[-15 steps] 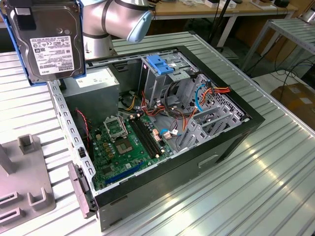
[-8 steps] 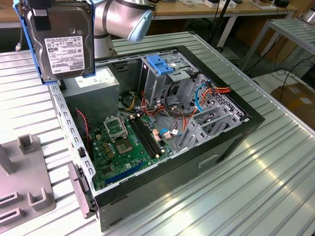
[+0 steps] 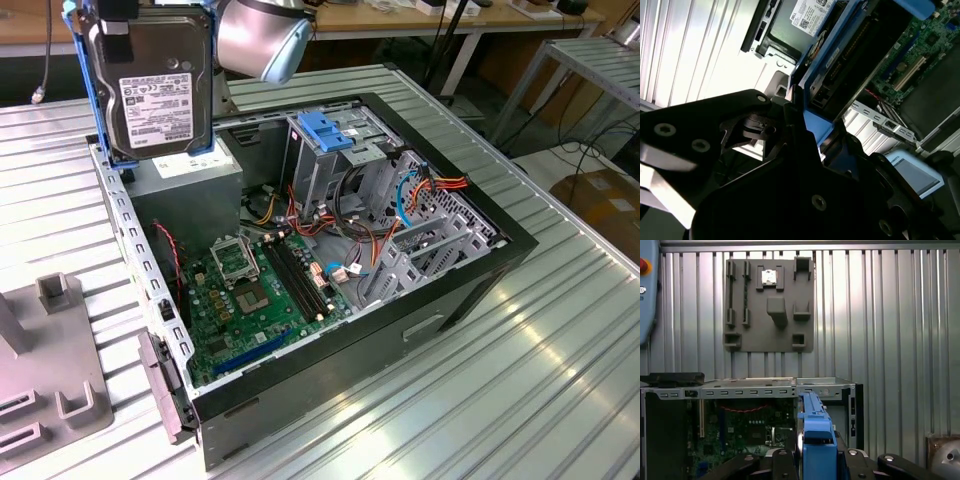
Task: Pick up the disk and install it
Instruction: 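Pick up the disk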
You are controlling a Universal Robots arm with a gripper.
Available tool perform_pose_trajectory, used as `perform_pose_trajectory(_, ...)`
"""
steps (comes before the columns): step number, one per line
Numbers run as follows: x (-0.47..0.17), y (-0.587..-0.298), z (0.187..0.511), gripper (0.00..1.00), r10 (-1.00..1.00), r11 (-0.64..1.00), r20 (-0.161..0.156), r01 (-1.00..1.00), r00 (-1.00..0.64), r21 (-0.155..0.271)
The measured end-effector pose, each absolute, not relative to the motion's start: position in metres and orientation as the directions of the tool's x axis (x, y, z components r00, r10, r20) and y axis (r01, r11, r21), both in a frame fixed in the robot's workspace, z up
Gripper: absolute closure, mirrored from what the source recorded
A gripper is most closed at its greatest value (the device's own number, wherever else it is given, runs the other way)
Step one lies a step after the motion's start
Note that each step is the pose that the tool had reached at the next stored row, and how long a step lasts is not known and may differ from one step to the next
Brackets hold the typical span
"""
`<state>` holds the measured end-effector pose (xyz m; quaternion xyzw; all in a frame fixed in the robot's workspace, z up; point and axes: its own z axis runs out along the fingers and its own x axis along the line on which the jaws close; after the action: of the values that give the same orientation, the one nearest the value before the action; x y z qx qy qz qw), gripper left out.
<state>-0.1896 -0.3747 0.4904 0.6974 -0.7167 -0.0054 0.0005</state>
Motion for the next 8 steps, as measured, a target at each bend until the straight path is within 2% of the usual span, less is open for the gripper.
perform_pose_trajectory(8, -0.161, -0.375, 0.489, 0.63, -1.000, 0.027, -0.007, -1.000, -0.027, 0.008)
